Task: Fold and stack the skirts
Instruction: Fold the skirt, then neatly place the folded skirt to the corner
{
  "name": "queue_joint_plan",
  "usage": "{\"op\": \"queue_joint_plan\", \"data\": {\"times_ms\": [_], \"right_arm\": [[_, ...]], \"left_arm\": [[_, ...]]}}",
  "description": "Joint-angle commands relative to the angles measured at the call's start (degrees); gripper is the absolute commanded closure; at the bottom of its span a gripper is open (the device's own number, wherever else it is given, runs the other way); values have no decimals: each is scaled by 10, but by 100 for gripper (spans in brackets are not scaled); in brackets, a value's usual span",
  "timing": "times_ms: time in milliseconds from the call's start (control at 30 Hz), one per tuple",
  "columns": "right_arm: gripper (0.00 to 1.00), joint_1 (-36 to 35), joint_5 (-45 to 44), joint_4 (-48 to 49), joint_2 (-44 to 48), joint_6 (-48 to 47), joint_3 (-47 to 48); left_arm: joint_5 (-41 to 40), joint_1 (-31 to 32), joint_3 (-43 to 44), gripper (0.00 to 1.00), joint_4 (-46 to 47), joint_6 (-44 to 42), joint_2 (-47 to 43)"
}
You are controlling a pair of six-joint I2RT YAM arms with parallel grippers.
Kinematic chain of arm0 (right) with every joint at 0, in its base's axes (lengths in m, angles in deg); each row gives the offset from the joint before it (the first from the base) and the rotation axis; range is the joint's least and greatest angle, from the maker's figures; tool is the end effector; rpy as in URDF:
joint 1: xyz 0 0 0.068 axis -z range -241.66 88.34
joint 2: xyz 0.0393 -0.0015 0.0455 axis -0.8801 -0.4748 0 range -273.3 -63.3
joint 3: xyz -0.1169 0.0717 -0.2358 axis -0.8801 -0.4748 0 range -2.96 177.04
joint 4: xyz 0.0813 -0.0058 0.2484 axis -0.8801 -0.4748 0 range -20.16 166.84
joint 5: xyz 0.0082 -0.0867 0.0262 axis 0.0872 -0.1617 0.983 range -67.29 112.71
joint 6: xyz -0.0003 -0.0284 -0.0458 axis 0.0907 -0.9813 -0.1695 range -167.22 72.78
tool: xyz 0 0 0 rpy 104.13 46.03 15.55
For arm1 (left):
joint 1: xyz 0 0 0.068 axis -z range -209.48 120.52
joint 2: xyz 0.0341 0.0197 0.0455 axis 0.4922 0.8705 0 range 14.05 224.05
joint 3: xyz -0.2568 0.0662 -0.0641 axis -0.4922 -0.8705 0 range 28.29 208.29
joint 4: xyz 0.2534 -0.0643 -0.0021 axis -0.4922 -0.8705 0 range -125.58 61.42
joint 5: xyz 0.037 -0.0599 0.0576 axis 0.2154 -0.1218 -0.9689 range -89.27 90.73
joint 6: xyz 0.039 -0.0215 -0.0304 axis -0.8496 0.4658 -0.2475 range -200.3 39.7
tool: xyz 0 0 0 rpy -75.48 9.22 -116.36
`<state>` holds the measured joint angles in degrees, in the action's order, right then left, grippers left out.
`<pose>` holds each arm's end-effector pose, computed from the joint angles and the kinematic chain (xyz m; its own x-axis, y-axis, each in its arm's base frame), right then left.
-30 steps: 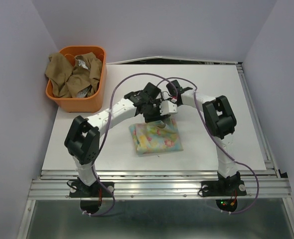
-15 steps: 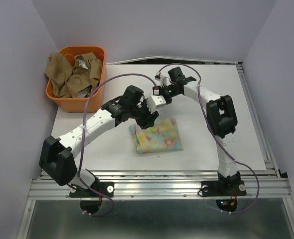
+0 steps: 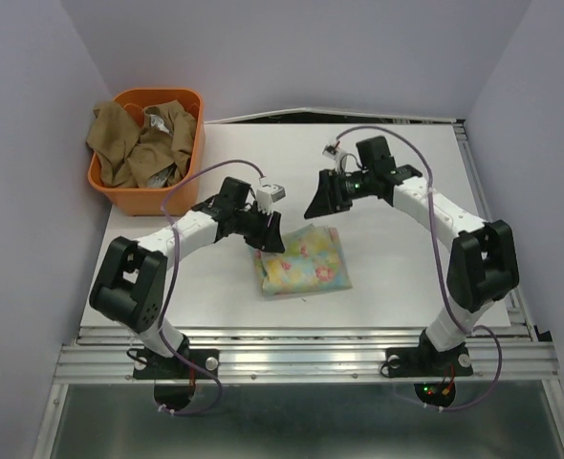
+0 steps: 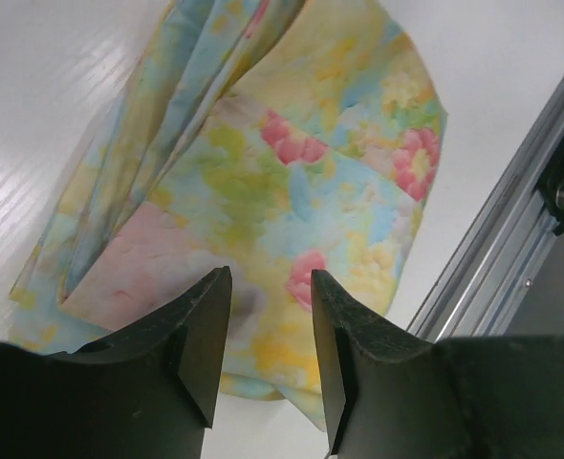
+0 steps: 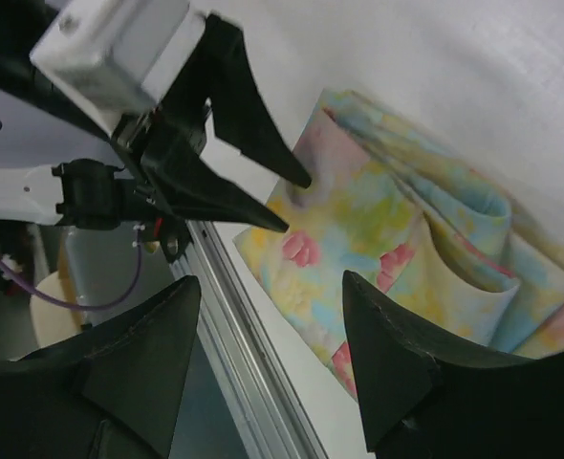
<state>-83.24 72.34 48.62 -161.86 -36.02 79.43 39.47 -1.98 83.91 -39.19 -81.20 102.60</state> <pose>0.3440 0.1652 0.2960 -0.7827 -0.1744 -0.5974 -0.6040 0.4444 0.6616 0.2783 -0.1701 0.2245 -0.5990 0.3258 -0.7315 0.7720 0.4773 -0.4197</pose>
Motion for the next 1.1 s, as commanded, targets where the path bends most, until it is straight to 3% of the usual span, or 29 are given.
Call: {"op": "queue_joint_plan", "data": {"times_ms": [0, 100, 267, 467, 567, 733, 800, 833, 1000, 1067], "right_arm": [[34, -19, 81, 95, -17, 61, -143], [35, -19, 88, 104, -60, 53, -161], [36, -19, 26, 106, -112, 24, -164], [36, -19, -175, 94, -102, 17, -155], [35, -19, -307, 71, -92, 8, -153], [35, -13, -427, 57, -72, -40, -165], [35, -4, -450, 55, -59, -66, -169], [35, 7, -468, 50, -54, -77, -173], [29, 22, -491, 27, -9, -106, -149], [22, 22, -457, 1, 22, -121, -113]], "left_arm": [[14, -11, -16, 51, 37, 15, 40], [8, -14, -11, 50, 41, 18, 73], [-33, -23, 12, 50, 22, 13, 115], [-53, -24, 61, 43, 6, -21, 88], [-81, -23, 113, 31, -5, -39, 56], [-130, -23, 171, 27, -13, -59, -8], [-149, -23, 193, 21, -25, -70, -36], [-165, -23, 201, 3, -42, -87, -43], [-221, -24, 218, 1, -69, -118, -95], [-229, -24, 213, 1, -64, -122, -126]]}}
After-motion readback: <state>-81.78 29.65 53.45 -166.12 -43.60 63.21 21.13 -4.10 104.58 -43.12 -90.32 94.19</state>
